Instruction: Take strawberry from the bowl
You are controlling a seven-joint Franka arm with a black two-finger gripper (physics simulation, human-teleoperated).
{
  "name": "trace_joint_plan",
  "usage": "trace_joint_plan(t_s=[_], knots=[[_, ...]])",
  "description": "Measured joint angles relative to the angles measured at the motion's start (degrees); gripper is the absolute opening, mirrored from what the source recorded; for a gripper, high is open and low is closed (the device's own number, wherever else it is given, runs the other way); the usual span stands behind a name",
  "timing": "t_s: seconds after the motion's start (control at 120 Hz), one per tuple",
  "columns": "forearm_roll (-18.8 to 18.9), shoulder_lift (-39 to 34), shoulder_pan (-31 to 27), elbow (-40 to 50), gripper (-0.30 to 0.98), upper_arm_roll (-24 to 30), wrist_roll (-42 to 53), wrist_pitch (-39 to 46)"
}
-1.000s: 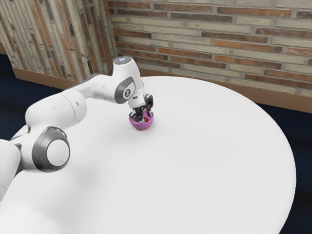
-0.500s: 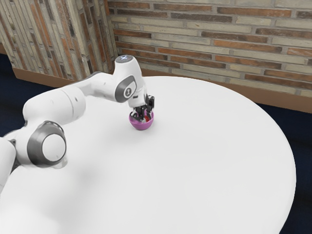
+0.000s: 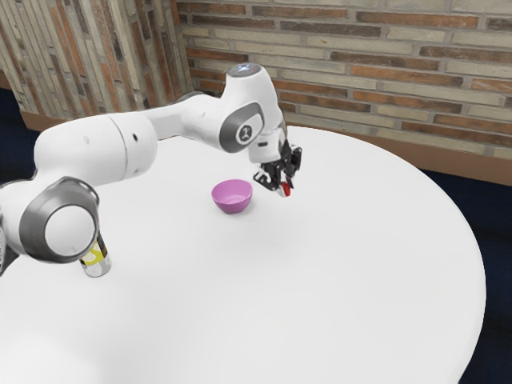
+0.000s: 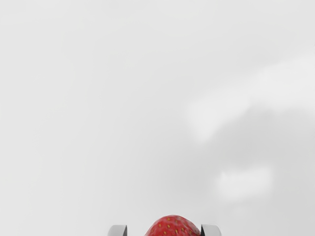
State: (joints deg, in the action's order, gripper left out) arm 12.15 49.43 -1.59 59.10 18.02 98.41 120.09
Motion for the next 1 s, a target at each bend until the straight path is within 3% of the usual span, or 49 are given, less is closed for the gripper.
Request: trace_joint_plan(t_s=[0.283, 0.517, 0.567, 0.692, 0.842, 1.0], knots=[[-1.7, 5.8, 3.9, -0.3, 0.08, 0.1, -1.1, 1.1], [-1.8, 4.7, 3.6, 3.2, 0.47, -0.8, -2.6, 1.3], [-2.6, -0.1, 3.0, 8.8, 0.51, -2.7, -3.6, 1.3], [-5.4, -20.4, 0.5, 26.0, 0.59, -6.0, -7.7, -0.1], [-6.6, -36.7, 0.2, 29.9, 0.64, -10.1, -18.3, -11.5], [-7.0, -45.2, -0.1, 30.9, 0.66, -12.2, -31.4, -22.5]])
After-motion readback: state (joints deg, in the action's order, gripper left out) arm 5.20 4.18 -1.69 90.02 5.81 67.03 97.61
